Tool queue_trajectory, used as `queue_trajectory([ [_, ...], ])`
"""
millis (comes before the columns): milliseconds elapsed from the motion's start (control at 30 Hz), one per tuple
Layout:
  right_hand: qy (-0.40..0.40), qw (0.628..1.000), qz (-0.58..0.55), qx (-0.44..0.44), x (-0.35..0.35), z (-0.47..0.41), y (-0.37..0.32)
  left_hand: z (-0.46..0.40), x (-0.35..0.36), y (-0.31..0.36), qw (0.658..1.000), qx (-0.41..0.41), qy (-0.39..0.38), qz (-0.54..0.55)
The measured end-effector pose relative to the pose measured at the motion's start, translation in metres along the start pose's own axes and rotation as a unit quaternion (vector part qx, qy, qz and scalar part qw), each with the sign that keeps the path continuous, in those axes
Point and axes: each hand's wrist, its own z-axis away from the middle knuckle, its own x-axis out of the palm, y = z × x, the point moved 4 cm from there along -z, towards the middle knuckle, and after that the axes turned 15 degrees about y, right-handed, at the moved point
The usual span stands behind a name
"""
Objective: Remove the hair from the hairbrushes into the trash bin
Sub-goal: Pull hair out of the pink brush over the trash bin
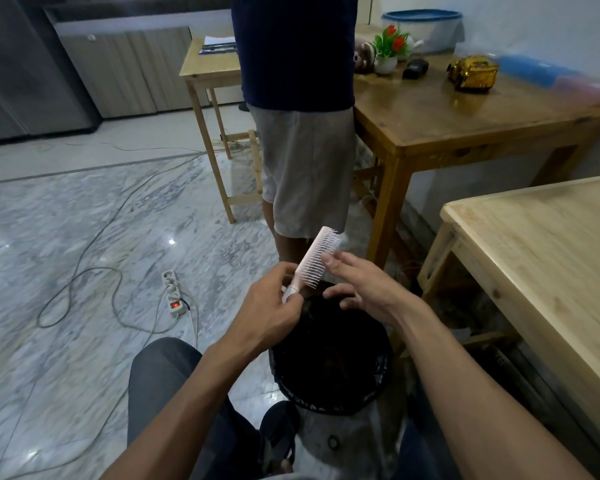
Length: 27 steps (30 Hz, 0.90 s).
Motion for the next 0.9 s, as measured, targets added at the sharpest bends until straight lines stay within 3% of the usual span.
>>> queue_trajectory([
  [67, -0.040, 0.998, -0.040, -0.007, 0.007, 0.002, -0.003, -0.001, 0.003, 0.002, 0.999, 0.044, -0.019, 0.017],
  [167, -0.034, 0.996, -0.071, -0.037, 0.008, 0.001, -0.005, -0.003, 0.004, -0.003, 0.996, 0.081, -0.033, 0.006],
  [333, -0.026, 0.997, -0.053, -0.050, 0.003, -0.003, 0.001, -0.004, 0.002, -0.011, 0.994, 0.077, -0.071, -0.013],
  [467, -0.028, 0.999, -0.001, -0.041, -0.001, 0.000, 0.002, 0.004, 0.004, -0.010, 0.994, 0.099, -0.047, 0.005],
  [567, 0.031, 0.996, 0.057, -0.056, 0.002, 0.002, -0.001, 0.005, 0.010, -0.010, 0.993, 0.115, 0.003, -0.017],
  [633, 0.111, 0.988, 0.094, -0.053, 0.005, -0.004, 0.002, 0.003, 0.012, -0.009, 0.987, 0.135, 0.044, -0.079],
  [733, 0.196, 0.978, 0.060, -0.040, 0.004, -0.009, 0.008, 0.002, 0.008, -0.012, 0.978, 0.138, 0.075, -0.138],
  [900, 0.235, 0.970, -0.006, -0.056, -0.010, -0.007, 0.006, 0.001, -0.001, -0.022, 0.979, 0.093, 0.110, -0.145],
])
